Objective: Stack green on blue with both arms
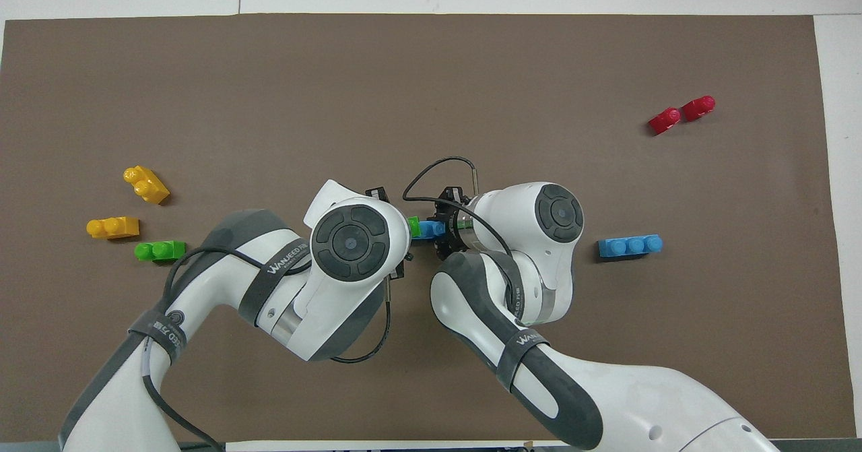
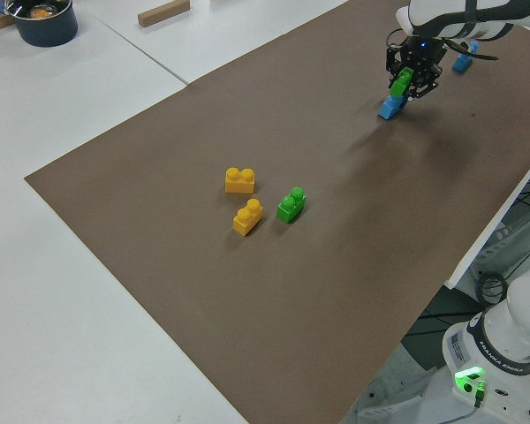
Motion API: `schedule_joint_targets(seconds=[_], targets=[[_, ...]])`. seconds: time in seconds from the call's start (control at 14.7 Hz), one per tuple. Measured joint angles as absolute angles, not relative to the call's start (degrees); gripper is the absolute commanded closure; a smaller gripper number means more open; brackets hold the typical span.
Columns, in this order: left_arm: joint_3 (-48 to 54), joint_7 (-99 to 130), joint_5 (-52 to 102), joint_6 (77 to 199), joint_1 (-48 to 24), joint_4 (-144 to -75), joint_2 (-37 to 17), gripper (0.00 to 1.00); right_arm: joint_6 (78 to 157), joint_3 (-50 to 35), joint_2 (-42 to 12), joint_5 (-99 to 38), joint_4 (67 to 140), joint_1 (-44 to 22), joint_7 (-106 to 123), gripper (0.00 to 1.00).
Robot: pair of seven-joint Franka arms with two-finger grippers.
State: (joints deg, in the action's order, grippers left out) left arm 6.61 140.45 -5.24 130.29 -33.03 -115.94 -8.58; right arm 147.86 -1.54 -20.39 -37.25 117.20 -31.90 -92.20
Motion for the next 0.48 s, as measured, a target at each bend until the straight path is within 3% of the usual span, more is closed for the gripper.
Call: schedule_joint_targets(seconds=[0.48], targets=[[6.56, 140.45, -6.35, 132.16, -34.15, -115.95, -10.79, 1.0, 148.37, -1.63, -20.26, -37.25, 117.5, -31.91, -92.2, 1.0]])
